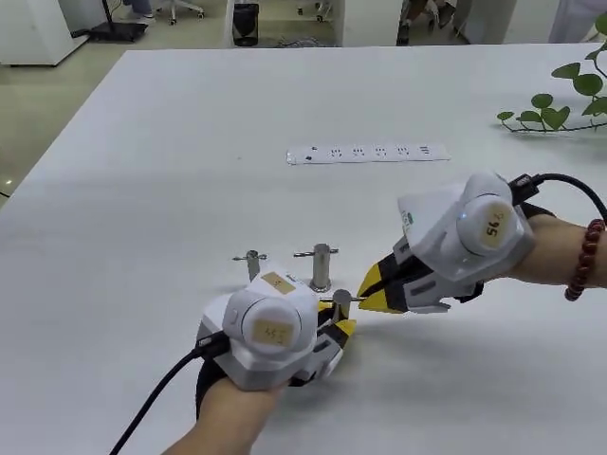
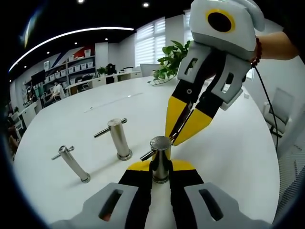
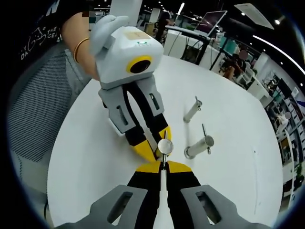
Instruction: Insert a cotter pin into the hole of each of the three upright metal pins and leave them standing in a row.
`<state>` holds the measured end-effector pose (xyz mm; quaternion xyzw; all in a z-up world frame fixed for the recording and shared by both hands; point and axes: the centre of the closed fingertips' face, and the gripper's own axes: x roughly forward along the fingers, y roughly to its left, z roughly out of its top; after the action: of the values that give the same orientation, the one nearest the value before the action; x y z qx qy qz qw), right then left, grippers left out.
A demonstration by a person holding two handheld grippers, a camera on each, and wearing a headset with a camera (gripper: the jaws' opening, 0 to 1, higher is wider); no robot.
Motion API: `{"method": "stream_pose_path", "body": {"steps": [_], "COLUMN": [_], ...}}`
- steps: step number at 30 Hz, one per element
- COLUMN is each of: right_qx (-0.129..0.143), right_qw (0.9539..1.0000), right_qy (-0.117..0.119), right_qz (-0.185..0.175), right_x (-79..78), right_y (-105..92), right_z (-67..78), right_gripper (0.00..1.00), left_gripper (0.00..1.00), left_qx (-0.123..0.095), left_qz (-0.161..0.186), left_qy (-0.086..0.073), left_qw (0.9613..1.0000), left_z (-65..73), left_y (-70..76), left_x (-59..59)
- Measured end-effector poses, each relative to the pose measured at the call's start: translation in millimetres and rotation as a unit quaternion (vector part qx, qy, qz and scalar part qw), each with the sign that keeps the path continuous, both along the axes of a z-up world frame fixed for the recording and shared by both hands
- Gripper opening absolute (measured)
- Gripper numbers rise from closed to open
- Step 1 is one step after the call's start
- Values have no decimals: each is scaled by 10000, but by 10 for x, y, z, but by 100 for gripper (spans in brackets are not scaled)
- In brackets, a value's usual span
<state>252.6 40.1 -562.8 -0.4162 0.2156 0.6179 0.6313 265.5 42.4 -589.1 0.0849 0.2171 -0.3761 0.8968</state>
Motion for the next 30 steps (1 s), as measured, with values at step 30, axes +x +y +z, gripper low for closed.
{"method": "stream_pose_path", "body": {"steps": [30], "right_qx": [192], "right_qw": [9991], "right_qy": [153], "right_qz": [-340], "right_x": [-7], "right_y": [-37], "right_z": [74], "right_gripper": [0], "left_gripper": [10], "left_qx": [-45], "left_qz": [79], "left_qy": [65], "left_qw": [9999], "left_z": [-3], "left_y": [6], "left_x": [3]}}
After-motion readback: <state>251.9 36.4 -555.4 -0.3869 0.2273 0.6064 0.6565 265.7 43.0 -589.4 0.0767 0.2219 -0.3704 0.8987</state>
